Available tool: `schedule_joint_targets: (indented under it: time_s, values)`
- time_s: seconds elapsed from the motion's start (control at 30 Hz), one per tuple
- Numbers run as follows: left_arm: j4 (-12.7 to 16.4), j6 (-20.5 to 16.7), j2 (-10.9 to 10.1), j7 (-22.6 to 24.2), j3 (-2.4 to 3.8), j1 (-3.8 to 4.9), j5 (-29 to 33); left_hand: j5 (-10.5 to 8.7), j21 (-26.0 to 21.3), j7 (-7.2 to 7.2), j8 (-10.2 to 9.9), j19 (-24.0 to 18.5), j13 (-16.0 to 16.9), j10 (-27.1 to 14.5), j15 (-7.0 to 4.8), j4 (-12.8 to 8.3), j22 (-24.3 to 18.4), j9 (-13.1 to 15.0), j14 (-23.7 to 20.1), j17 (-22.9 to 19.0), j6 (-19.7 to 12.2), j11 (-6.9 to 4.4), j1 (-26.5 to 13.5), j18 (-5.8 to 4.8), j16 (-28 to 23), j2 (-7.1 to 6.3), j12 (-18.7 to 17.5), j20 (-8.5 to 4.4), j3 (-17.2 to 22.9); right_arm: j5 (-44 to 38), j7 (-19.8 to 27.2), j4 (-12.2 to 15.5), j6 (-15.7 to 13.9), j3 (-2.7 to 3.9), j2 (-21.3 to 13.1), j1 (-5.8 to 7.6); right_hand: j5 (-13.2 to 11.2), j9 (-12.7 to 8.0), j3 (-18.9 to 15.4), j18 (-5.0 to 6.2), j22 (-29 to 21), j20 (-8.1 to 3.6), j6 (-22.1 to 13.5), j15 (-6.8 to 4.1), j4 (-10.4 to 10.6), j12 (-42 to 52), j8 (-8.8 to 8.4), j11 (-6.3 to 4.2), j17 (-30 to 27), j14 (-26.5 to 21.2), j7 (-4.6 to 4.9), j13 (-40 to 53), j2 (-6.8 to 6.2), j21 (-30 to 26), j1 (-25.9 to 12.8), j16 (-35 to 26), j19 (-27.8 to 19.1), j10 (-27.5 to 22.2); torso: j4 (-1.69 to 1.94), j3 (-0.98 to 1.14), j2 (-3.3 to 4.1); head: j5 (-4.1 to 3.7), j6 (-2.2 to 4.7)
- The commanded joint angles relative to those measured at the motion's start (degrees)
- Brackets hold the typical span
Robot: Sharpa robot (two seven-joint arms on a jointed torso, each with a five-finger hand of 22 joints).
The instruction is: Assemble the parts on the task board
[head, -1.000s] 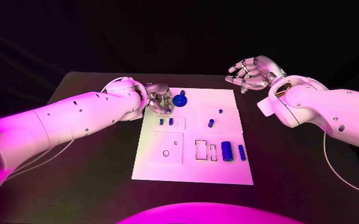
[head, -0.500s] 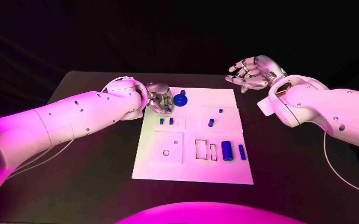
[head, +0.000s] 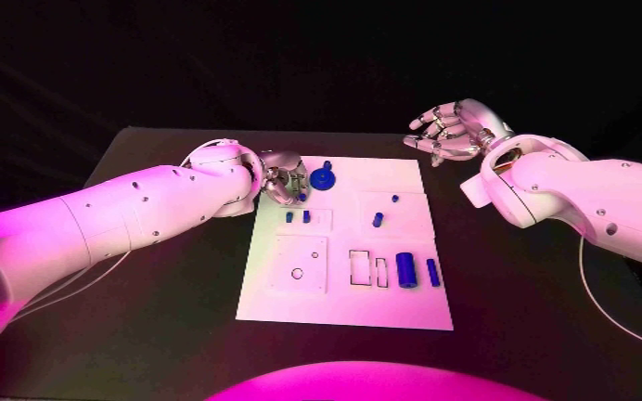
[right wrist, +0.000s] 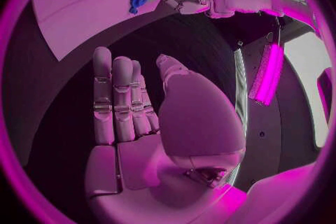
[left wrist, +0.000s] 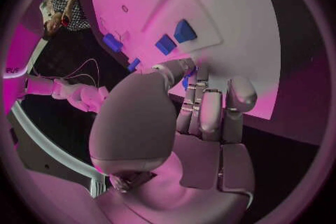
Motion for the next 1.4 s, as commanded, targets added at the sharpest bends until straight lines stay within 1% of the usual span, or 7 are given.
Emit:
schedule_joint_targets:
  time_s: [0.03, 0.33, 0.67, 1.17, 1.23, 1.3, 1.4]
  values:
    - [0.17, 0.19, -0.06, 0.10, -0.02, -0.07, 0.28, -0.19, 0.29, 0.10, -0.48, 0.20, 0.10, 0.52, 0.13, -0.22, 0.03, -0.03, 0.36, -0.03, -0.54, 0.04, -0.42, -0.81, 0.18, -0.25, -0.42, 0.10, -0.03, -0.26, 0.63, -0.01, 0.70, 0.00, 0.05, -0.05, 0.17, -0.08, 0.42, 0.70, -0.14, -0.16, 0.14, 0.02, -0.04, -0.25, 0.34, 0.04, -0.09, 0.47, 0.28, -0.16, -0.66, -0.30, -0.13, -0.46, 0.11, 0.36, -0.07, 0.02, -0.01, 0.09, 0.00]
    - [0.34, -0.21, -0.26, 0.15, -0.02, -0.09, 0.58, -0.13, 0.14, 0.31, -2.32, 0.10, 0.31, 0.73, 0.10, -0.21, -0.15, -0.38, 0.38, -0.23, -2.39, -0.07, -0.93, -0.73, 0.12, -0.74, -1.27, 0.18, -0.03, -0.26, 0.66, -0.03, 0.62, 0.00, 0.04, -0.06, 0.17, -0.09, 0.43, 0.70, -0.19, -0.15, 0.12, 0.03, -0.04, -0.29, 0.33, 0.06, -0.10, 0.46, 0.30, -0.23, -0.70, -0.37, -0.14, -0.53, 0.12, 0.33, -0.06, 0.03, 0.08, 0.13, 0.13]
    - [0.48, 0.09, -0.56, -0.20, -0.01, -0.08, 0.69, -0.13, 0.02, 0.17, -4.66, 0.07, 0.64, 1.12, -0.01, -0.35, -0.23, -1.03, 0.31, -0.52, -5.15, -0.21, -1.16, -0.71, 0.01, -1.22, -2.14, 0.08, 0.06, -0.75, 0.39, 0.01, 0.90, 0.00, -0.09, -0.07, 0.09, -0.38, 0.72, 0.65, -1.27, 0.11, -0.19, 0.37, -0.05, -2.25, 0.36, 0.51, 0.00, 0.23, 0.66, -2.50, -1.10, -1.71, -0.17, -1.68, 0.33, -1.03, 0.03, 0.02, 0.07, 0.01, -0.12]
    - [0.56, -1.14, -1.34, -0.07, 0.01, -0.08, 1.29, -0.13, -0.08, 0.32, -5.07, 0.00, 0.78, 1.28, -0.05, -0.46, -0.35, -1.13, 0.20, -0.87, -5.48, -0.20, -1.03, -0.68, -0.11, -1.14, -2.39, 0.03, 0.17, -1.94, -0.21, -0.19, 1.73, 0.00, -0.12, -0.07, -0.27, -0.79, 0.81, 0.65, -2.06, 0.34, -0.37, 0.70, -0.19, -5.83, 0.51, 1.05, 0.67, 1.31, 1.12, -6.72, -1.35, -2.47, -0.06, -2.00, 1.67, -2.10, 0.03, -0.03, 0.03, 0.00, -0.24]
    - [0.68, -1.86, -1.61, 0.33, 0.06, -0.08, 1.75, -0.14, -0.13, 0.33, -5.08, -0.06, 0.79, 1.27, -0.04, -0.44, -0.44, -1.13, 0.15, -1.02, -5.48, -0.18, -1.07, -0.66, -0.15, -1.17, -2.41, 0.03, 0.14, -2.23, -0.21, -0.26, 2.01, 0.00, -0.14, -0.07, -0.43, -0.83, 0.84, 0.41, -1.08, 0.32, -0.20, 0.68, -0.26, -6.26, 0.62, 1.05, 0.87, 1.69, 1.10, -7.33, -1.42, -0.77, 0.13, -1.81, 2.47, -2.06, 0.03, -0.04, 0.03, 0.00, -0.28]
    - [0.78, -2.56, -1.96, 0.85, 0.22, -0.07, 2.78, -0.12, -0.34, 0.37, -5.05, -0.31, 0.81, 1.19, 0.00, -0.48, -0.77, -1.10, -0.02, -1.42, -5.33, -0.14, -1.04, -0.57, -0.29, -1.17, -2.50, 0.01, 0.16, -3.02, -0.25, -0.39, 2.75, 0.00, -0.15, -0.07, -0.96, -0.96, 1.10, -0.32, 1.95, 0.18, 0.22, 0.53, -0.43, -6.89, 0.79, 0.90, 3.55, 3.34, 0.96, -8.49, -1.53, 4.33, 0.77, 0.85, 4.61, -1.43, 0.02, -0.04, 0.02, -0.04, -0.21]
    - [0.96, -3.31, -2.72, 1.48, 0.62, -0.03, 5.60, -0.02, -1.22, 0.55, -4.73, -1.35, 0.95, 0.80, 0.17, -0.77, -2.08, -0.91, -0.67, -2.69, -4.36, 0.07, -0.63, -0.26, -0.79, -0.90, -2.88, -0.01, 0.49, -5.65, -0.43, -0.73, 4.87, 0.00, -0.14, -0.07, -2.93, -1.42, 3.99, -2.30, 10.42, -0.40, 1.41, -0.05, -2.31, -8.73, 0.60, 0.44, 13.31, 7.64, 0.59, -10.79, -1.58, 18.29, 5.49, 10.34, 9.38, -0.45, -0.05, 0.01, 0.00, -0.02, -0.08]
